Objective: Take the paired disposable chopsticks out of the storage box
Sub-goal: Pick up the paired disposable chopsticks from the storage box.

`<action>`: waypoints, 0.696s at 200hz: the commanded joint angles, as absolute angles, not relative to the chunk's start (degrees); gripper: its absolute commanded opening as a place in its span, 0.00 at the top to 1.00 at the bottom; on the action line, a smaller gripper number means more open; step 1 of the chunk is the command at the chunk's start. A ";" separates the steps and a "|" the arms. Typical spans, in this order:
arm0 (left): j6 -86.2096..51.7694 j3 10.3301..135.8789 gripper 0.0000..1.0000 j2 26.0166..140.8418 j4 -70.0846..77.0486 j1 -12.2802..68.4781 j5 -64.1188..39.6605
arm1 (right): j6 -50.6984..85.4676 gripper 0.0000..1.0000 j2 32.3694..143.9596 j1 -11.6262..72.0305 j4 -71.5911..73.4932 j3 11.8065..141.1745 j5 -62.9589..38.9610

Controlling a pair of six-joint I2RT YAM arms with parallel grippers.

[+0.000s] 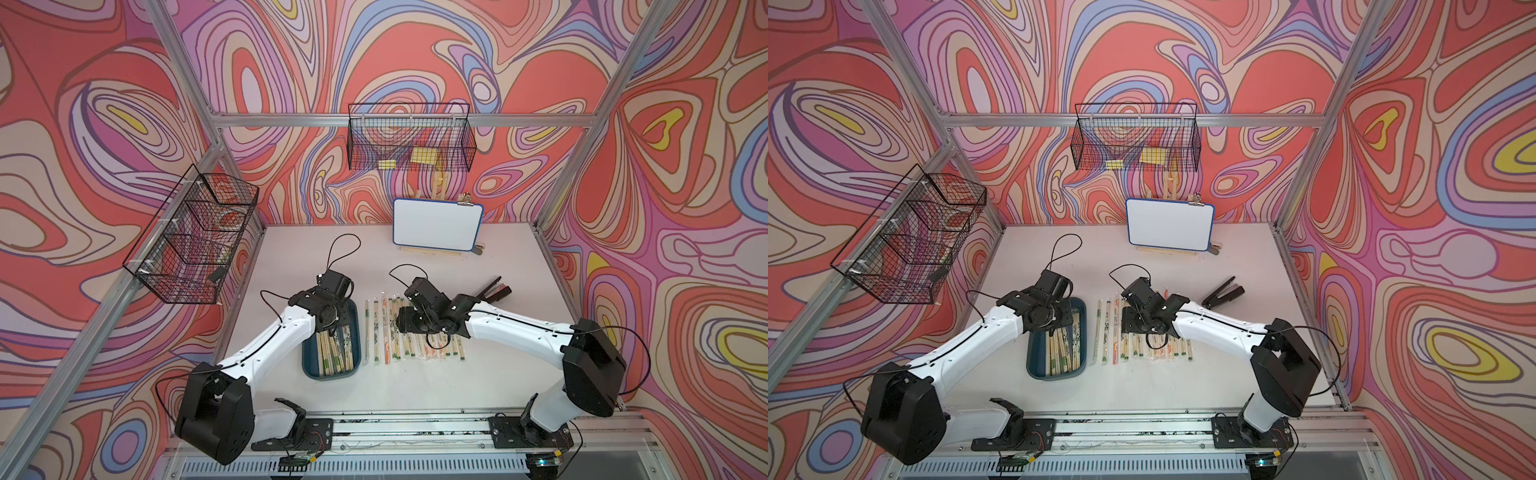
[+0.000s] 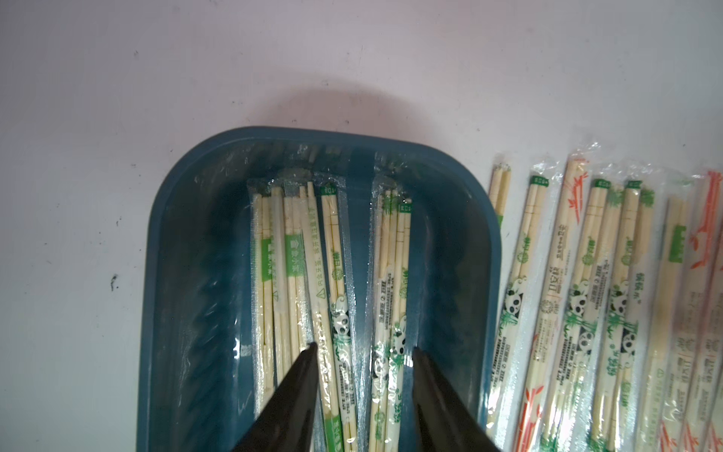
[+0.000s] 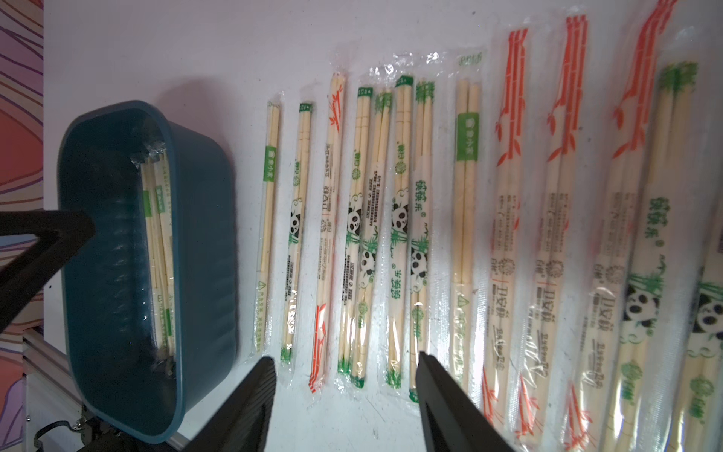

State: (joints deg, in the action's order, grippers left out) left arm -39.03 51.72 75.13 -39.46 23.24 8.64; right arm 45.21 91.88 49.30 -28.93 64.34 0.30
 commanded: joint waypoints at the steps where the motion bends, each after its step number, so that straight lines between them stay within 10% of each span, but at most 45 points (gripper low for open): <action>1: -41.10 49.46 0.64 76.66 -37.73 23.02 6.41 | 46.12 0.37 91.53 49.65 -27.14 62.88 -0.69; 139: -41.14 46.32 0.71 88.02 -28.98 23.03 4.13 | 44.41 0.37 95.40 49.62 -22.44 59.78 -2.70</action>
